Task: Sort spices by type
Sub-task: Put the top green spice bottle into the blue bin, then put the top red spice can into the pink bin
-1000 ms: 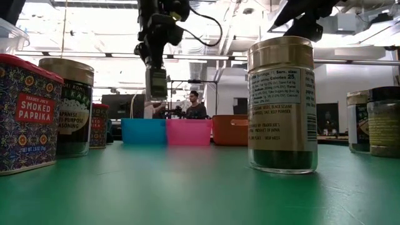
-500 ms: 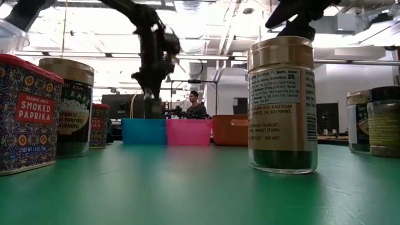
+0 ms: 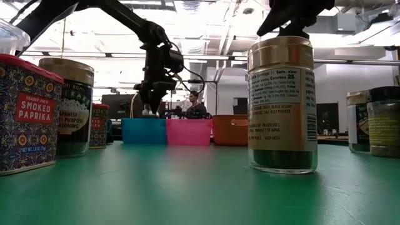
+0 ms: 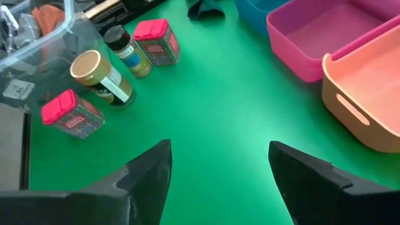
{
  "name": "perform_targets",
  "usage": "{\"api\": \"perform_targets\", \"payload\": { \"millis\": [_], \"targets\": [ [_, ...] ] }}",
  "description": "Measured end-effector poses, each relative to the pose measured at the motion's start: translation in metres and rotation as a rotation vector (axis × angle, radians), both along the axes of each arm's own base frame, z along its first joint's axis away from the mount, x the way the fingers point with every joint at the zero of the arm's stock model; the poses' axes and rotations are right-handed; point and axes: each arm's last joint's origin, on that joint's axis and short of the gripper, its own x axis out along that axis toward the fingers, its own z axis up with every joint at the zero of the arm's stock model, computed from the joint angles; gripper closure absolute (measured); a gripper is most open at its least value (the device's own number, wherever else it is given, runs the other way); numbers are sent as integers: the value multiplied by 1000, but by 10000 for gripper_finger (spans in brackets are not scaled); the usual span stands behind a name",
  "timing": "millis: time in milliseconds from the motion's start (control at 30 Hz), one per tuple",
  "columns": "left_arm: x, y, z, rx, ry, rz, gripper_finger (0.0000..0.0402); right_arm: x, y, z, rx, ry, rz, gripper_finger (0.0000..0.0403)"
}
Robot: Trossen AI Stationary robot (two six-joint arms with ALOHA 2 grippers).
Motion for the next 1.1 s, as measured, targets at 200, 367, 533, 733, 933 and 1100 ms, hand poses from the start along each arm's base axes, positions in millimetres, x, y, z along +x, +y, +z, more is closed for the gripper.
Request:
{"api": "perform_targets", "payload": {
  "millis": [200,367,533,733,933,1100],
  "targets": [
    [2,1,20,7,-44,-15,84,0,-2,1,0,-13,-7,112],
    [5,-6,58,9,-106,-58,92,0,-2,1,2,-12,-5,112],
    [7,-40,104,45,-169,-132,93,0,0,1,4,-8,7,112],
    [10,-107,132,11,-204,-145,93,-5,0,5,-8,-15,18,112],
    [13,-173,129,-42,-202,-168,93,-18,-4,19,-42,-75,30,112],
    [8,-209,105,-89,-191,-151,93,-30,-8,29,-77,-116,41,112]
  ]
}}
